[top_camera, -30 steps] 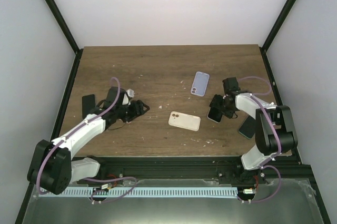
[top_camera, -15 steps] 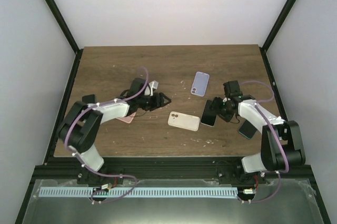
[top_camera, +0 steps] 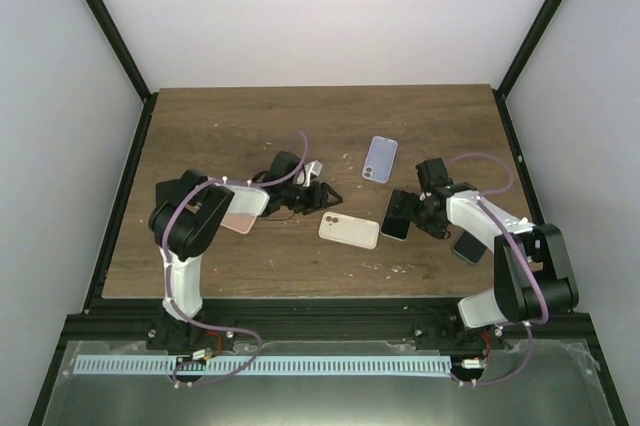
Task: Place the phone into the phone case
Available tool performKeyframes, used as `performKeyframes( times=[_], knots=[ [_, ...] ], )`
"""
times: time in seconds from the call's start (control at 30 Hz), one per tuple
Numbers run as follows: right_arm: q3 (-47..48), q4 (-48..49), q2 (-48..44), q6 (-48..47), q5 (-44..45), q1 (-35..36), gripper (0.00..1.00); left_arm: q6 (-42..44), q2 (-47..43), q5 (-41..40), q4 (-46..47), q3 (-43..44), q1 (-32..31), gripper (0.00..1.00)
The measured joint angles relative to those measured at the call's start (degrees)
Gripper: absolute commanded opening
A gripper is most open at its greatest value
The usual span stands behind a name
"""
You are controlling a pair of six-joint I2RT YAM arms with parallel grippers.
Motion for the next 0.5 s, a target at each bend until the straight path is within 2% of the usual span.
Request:
performKeyframes(
  times=[0.27,0.37,0.5],
  knots=[
    [2.36,-0.11,2.29,-1.20,2.69,0.00,0.98,-1.97,-1.79,7.17,7.76,-8.00,-2.45,0.55],
    [2.29,0.31,2.23,-1.62,2.56,0.00,0.97,-0.87,-4.31,6.49,5.60,-10.14,-5.46,0.52],
    [1.92,0.74,1.62,-2.49,2.56,0.00,0.97,3.74,-7.54,0.22,-2.60,-9.44,-10.10,0.47]
  ],
)
